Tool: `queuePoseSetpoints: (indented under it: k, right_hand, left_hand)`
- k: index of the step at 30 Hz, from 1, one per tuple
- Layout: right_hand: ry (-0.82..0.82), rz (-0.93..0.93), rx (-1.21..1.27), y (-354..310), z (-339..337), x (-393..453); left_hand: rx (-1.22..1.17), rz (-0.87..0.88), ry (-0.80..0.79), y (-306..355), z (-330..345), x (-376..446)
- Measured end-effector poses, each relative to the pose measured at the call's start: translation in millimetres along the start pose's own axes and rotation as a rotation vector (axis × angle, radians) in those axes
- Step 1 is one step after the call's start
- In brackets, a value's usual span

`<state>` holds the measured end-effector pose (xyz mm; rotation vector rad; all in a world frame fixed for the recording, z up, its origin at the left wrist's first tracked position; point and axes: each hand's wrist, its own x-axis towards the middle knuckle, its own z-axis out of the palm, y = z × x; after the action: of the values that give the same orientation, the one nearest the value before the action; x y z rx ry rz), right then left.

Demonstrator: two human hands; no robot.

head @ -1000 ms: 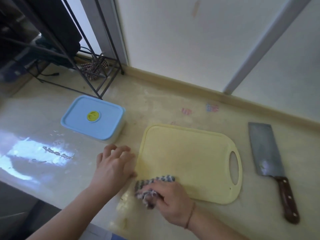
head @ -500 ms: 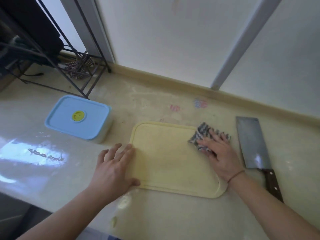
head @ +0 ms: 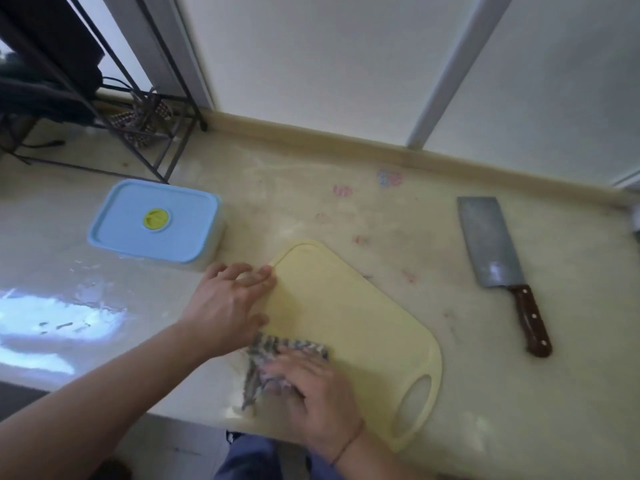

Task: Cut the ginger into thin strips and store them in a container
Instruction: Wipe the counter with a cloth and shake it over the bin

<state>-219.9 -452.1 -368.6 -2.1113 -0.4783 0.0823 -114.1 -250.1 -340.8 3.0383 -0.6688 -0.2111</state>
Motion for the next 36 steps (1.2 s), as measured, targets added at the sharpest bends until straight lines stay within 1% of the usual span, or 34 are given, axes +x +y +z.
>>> queuePoseSetpoints:
  k: [1,3,4,5,6,7,9,11,13,15,16,17,18,19,20,22,24,26,28,30,31,33,35,36]
  right_hand:
    - [0.096,0.132,0.114,1.1,-18.6,-1.6]
    - [0.399,0.365,0.277,11.7,-63.0,-11.2]
    - [0.552,0.421,0.296,21.2,-86.5,-20.4]
    - [0.674,0.456,0.265,29.3,-107.8,-28.5]
    - [0.752,0.479,0.219,36.0,-126.4,-35.8]
    - [0.796,0.492,0.177,38.5,-141.2,-41.2]
    - [0.783,0.454,0.066,41.1,-158.1,-49.3]
    - [0.733,0.380,-0.018,46.4,-166.2,-52.4]
    - [0.652,0.259,-0.125,64.4,-170.8,-49.2]
    - [0.446,0.157,-0.284,92.6,-172.0,-42.6]
    - [0.319,0.155,-0.357,105.2,-170.4,-39.8]
    - [0.212,0.192,-0.404,115.8,-167.8,-37.8]
    - [0.147,0.247,-0.419,120.0,-166.2,-35.9]
    - [0.121,0.304,-0.409,119.5,-165.4,-36.1]
    - [0.130,0.335,-0.392,115.1,-164.0,-39.3]
    - [0.171,0.297,-0.391,101.2,-152.5,-56.4]
    - [0.178,0.248,-0.401,82.8,-123.6,-83.4]
    - [0.161,0.243,-0.368,65.6,-92.6,-100.2]
    - [0.149,0.303,-0.312,60.3,-82.0,-97.3]
    - [0.171,0.370,-0.249,61.3,-94.0,-87.1]
    - [0.204,0.389,-0.221,62.2,-104.1,-83.5]
    - [0.346,0.417,-0.186,67.6,-125.8,-77.7]
    - [0.494,0.494,-0.216,77.3,-141.7,-66.6]
    - [0.535,0.564,-0.248,81.9,-144.4,-59.8]
  left_hand:
    - [0.030,0.048,-0.010,-3.3,-2.4,1.0]
    - [0.101,0.136,-0.066,-8.2,-7.6,2.1]
    - [0.140,0.177,-0.101,-9.7,-9.6,1.1]
    - [0.159,0.221,-0.143,-11.4,-8.8,-0.4]
    - [0.153,0.266,-0.184,-11.4,-8.4,-1.2]
    - [0.126,0.304,-0.226,-11.3,-6.4,-1.7]
    - [0.065,0.312,-0.269,-10.1,-2.6,0.5]
    - [-0.005,0.224,-0.248,-1.8,0.6,7.0]
    - [-0.036,0.129,-0.250,11.2,2.3,18.4]
    - [-0.062,0.068,-0.260,24.4,2.0,30.7]
    - [-0.076,0.057,-0.246,30.4,0.4,36.8]
    - [-0.086,0.054,-0.234,33.9,1.5,40.3]
    - [-0.093,0.053,-0.227,36.4,2.0,42.3]
    - [-0.098,0.051,-0.222,38.2,2.7,42.0]
    - [-0.095,0.050,-0.219,39.0,4.6,40.5]
    - [-0.084,0.051,-0.216,39.2,5.5,38.3]
    - [-0.074,0.051,-0.216,41.1,2.9,39.8]
    - [-0.073,0.054,-0.223,43.6,-0.2,41.0]
    - [-0.118,0.071,-0.222,45.3,-1.5,40.4]
    - [-0.171,0.121,-0.206,41.5,-2.8,39.6]
    - [-0.204,0.153,-0.188,35.4,-3.9,39.7]
    - [-0.285,0.176,-0.173,17.5,-13.4,42.9]
    - [-0.264,0.194,-0.174,-3.1,-20.9,44.2]
    - [-0.229,0.201,-0.170,-11.8,-19.4,43.4]
